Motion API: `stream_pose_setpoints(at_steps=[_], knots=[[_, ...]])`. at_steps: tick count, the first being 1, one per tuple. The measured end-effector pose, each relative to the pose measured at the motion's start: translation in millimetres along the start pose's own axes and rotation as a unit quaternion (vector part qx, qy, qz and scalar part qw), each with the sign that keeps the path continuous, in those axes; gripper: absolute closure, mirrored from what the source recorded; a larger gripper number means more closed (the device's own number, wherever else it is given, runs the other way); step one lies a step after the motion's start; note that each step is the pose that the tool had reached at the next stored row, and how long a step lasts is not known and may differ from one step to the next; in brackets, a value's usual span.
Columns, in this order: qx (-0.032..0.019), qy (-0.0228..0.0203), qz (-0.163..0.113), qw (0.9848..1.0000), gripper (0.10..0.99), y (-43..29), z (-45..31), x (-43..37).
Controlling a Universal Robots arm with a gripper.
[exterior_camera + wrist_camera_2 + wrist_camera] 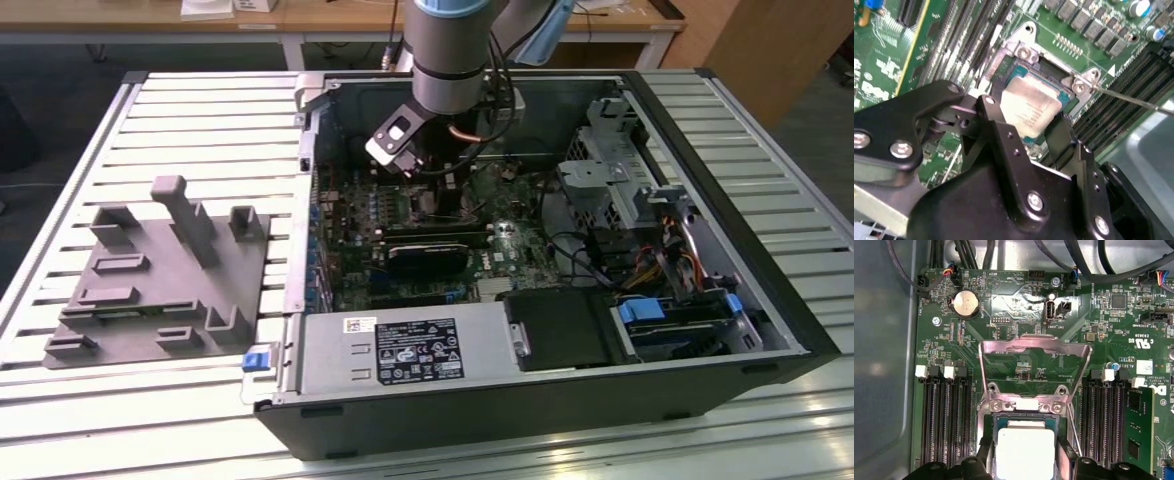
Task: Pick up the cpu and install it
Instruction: 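Place the cpu into insertion slot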
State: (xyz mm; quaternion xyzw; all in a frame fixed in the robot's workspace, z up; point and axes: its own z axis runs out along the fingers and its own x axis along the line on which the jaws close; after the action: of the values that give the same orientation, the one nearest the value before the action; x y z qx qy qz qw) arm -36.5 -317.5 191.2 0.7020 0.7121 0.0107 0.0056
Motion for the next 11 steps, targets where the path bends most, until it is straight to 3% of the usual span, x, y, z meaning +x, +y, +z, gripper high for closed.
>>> stream_pose_setpoints(at_steps=[5, 11], knots=[[0.0002, -0.0004, 0.0, 1.0, 0.475, 0.0, -1.3, -0.2], [0.0002, -0.0003, 0.0, 1.0, 0.486, 0.2, -10.4, 0.0]])
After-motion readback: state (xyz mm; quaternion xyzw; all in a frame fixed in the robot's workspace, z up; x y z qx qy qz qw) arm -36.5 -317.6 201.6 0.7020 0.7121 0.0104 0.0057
